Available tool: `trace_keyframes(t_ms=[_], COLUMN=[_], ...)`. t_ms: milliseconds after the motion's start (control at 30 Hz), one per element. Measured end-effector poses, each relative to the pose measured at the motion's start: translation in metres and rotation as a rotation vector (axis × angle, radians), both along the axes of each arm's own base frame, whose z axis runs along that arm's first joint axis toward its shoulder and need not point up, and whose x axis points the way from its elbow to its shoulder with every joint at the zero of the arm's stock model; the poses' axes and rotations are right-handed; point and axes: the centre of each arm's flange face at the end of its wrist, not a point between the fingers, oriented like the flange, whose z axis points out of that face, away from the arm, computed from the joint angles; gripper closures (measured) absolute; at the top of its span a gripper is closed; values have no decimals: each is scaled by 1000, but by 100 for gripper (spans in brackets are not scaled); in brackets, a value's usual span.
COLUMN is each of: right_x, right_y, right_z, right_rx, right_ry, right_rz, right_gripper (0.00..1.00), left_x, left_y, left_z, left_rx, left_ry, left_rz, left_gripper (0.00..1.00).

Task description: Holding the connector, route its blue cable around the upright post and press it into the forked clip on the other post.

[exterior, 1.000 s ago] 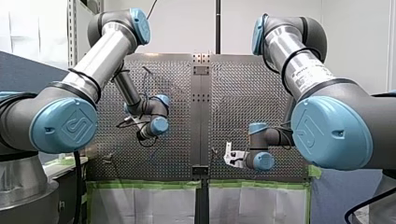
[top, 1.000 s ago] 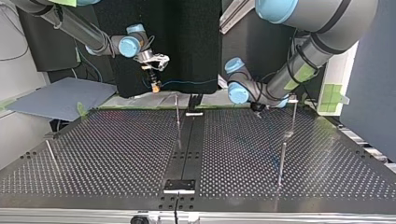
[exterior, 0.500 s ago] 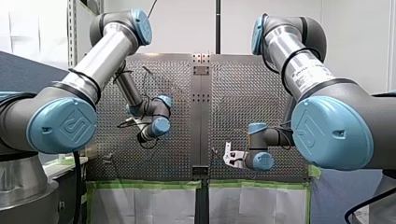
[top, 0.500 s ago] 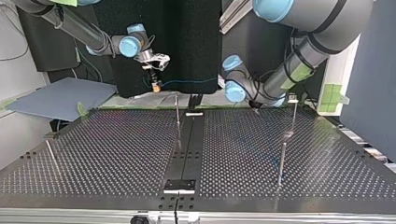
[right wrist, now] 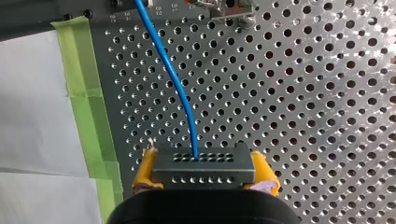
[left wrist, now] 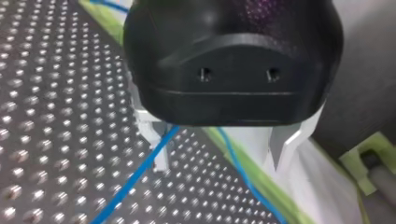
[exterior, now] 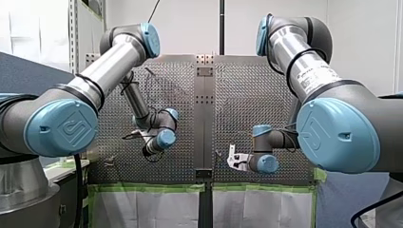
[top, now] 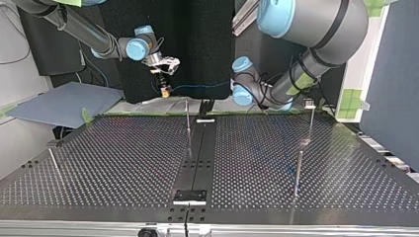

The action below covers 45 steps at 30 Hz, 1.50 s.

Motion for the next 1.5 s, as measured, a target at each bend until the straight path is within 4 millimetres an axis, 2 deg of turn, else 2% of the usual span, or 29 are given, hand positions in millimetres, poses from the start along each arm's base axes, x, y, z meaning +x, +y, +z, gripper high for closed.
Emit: trace_keyframes(t_ms=[600, 1033, 1500], right_x=[0, -1, 0], right_y=[1, 1, 1], right_z=[0, -1, -1], right_rx=[2, 4, 7], right_ry=[1, 4, 6], right_rz=[0, 0, 1], right_gripper=[100, 100, 100], left_x=[-17, -37, -42], left_y=[-9, -28, -58], left_z=[-7, -57, -67], left_rx=[-19, -27, -189], left_ry=[22, 97, 51], left_rz=[9, -57, -141], left_gripper=[0, 0, 0])
